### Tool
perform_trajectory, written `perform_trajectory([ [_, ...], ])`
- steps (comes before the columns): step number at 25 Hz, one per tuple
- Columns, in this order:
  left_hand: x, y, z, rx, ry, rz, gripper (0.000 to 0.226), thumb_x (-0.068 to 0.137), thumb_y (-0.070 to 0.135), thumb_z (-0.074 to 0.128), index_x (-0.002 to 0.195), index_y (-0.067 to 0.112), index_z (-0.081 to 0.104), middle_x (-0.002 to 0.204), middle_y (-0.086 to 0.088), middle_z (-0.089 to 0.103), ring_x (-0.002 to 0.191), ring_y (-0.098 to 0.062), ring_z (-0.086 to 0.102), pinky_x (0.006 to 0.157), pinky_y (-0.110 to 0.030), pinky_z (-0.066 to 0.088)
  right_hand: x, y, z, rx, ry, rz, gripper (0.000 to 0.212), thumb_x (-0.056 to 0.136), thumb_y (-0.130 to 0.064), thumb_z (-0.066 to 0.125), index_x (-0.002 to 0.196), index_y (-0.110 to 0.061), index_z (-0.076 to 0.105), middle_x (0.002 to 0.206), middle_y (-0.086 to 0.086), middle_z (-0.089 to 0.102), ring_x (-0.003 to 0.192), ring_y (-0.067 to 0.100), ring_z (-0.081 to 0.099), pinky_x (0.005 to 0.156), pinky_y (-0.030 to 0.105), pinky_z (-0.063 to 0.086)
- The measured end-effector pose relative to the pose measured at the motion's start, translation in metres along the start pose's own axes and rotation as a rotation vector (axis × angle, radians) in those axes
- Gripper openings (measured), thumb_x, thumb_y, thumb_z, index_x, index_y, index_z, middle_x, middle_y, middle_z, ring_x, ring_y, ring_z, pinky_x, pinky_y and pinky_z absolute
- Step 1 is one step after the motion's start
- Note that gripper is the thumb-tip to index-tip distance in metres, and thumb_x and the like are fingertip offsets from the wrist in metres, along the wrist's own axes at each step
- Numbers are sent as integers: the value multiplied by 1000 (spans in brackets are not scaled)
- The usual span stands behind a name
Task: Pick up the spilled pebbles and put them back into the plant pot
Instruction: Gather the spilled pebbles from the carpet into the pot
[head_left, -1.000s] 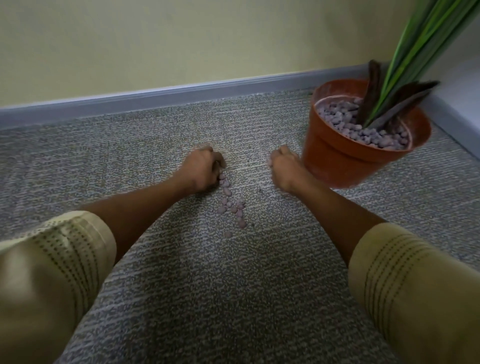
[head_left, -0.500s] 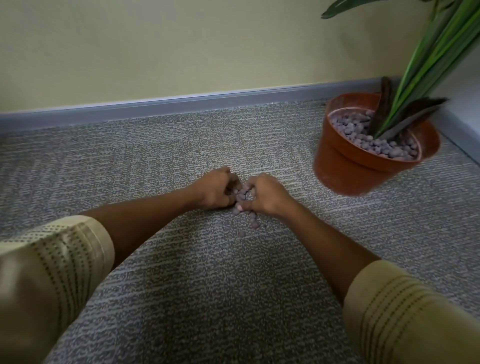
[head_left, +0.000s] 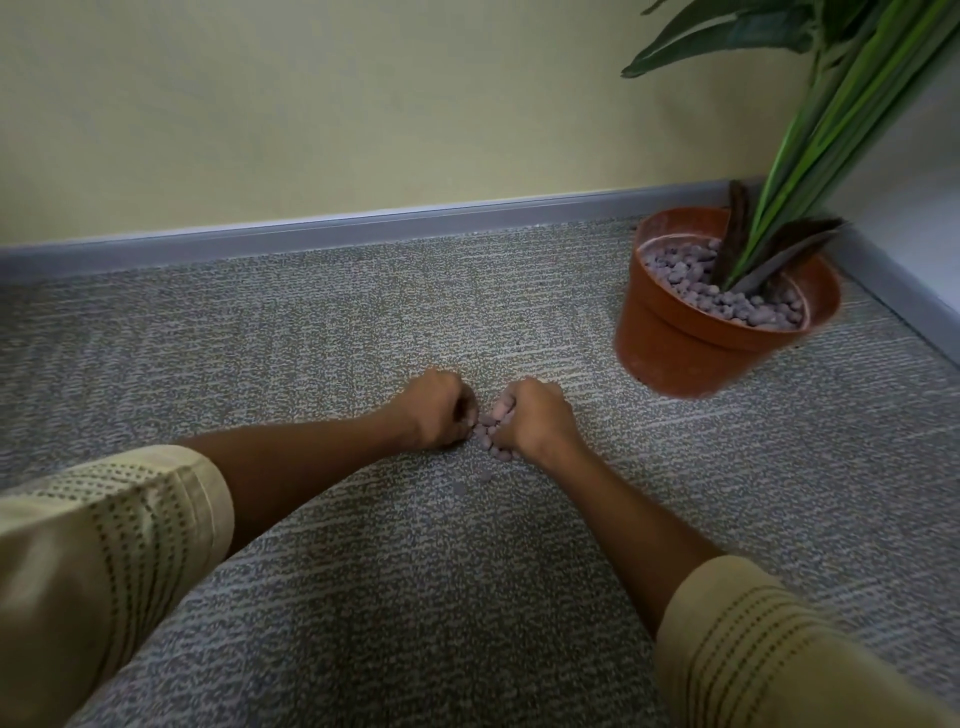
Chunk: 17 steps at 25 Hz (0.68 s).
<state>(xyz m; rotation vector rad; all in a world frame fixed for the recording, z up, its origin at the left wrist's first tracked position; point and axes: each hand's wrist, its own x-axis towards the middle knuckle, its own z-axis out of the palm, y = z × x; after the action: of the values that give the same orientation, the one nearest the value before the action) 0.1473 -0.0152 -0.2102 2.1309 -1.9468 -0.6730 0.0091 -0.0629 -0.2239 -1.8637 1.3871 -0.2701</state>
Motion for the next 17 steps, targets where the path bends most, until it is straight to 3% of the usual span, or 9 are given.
perform_trajectory([
  [2, -3, -3, -2, -49, -12, -13, 16, 80, 6, 63, 94, 8, 71, 93, -7, 74, 77, -11, 60, 71, -18, 44, -1, 4, -5, 52, 22, 59, 13, 74, 2, 70, 72, -10, 65, 83, 15, 68, 68, 25, 69, 67, 38, 61],
  [4, -6, -7, -3, -93, -13, -22, 15, 81, 5, 63, 93, 7, 72, 89, -6, 74, 74, -10, 63, 69, -17, 47, -5, 6, -14, 253, -8, 135, 14, 71, 8, 71, 73, -5, 68, 76, 15, 70, 63, 24, 69, 72, 42, 61],
  [7, -14, -7, -3, -222, -41, -46, 12, 79, 3, 66, 89, 8, 72, 78, -1, 71, 59, -7, 63, 59, -12, 51, -13, -1, -40, 647, -44, 274, 16, 75, 11, 67, 88, 3, 66, 90, 18, 69, 71, 22, 69, 71, 33, 61],
  [9, -23, 1, -4, -351, -128, -56, 9, 76, 3, 70, 83, 8, 72, 64, 8, 71, 50, -4, 61, 55, -13, 50, -12, -10, -65, 753, -17, 227, 15, 78, 11, 65, 89, 1, 64, 85, 15, 66, 72, 19, 66, 71, 28, 59],
  [11, -35, 10, 0, -386, -286, -2, 8, 74, 5, 74, 81, 8, 73, 52, 14, 68, 45, 2, 59, 53, -12, 48, -5, -18, -96, 662, 59, 89, 14, 77, 11, 66, 80, -2, 64, 79, 12, 65, 69, 19, 65, 70, 28, 58],
  [13, -46, 15, 10, -378, -399, 68, 9, 71, 9, 77, 80, 10, 74, 59, 9, 70, 51, -2, 61, 55, -17, 50, 0, -24, -123, 531, 158, -41, 16, 75, 11, 67, 74, -5, 64, 75, 10, 64, 64, 19, 64, 61, 24, 58],
  [15, -49, 15, 21, -275, -402, 127, 11, 69, 10, 77, 77, 17, 73, 71, -5, 74, 59, -14, 65, 59, -22, 51, -1, -27, -145, 458, 233, -116, 15, 75, 11, 67, 74, -4, 64, 70, 10, 60, 51, 12, 62, 51, 17, 54],
  [17, -48, 12, 24, -107, -360, 157, 12, 70, 13, 75, 77, 21, 72, 76, -3, 75, 60, -15, 67, 64, -21, 50, -2, -28, -158, 372, 271, -172, 12, 76, 11, 66, 79, 0, 64, 66, 8, 57, 39, 0, 57, 46, 8, 48],
])
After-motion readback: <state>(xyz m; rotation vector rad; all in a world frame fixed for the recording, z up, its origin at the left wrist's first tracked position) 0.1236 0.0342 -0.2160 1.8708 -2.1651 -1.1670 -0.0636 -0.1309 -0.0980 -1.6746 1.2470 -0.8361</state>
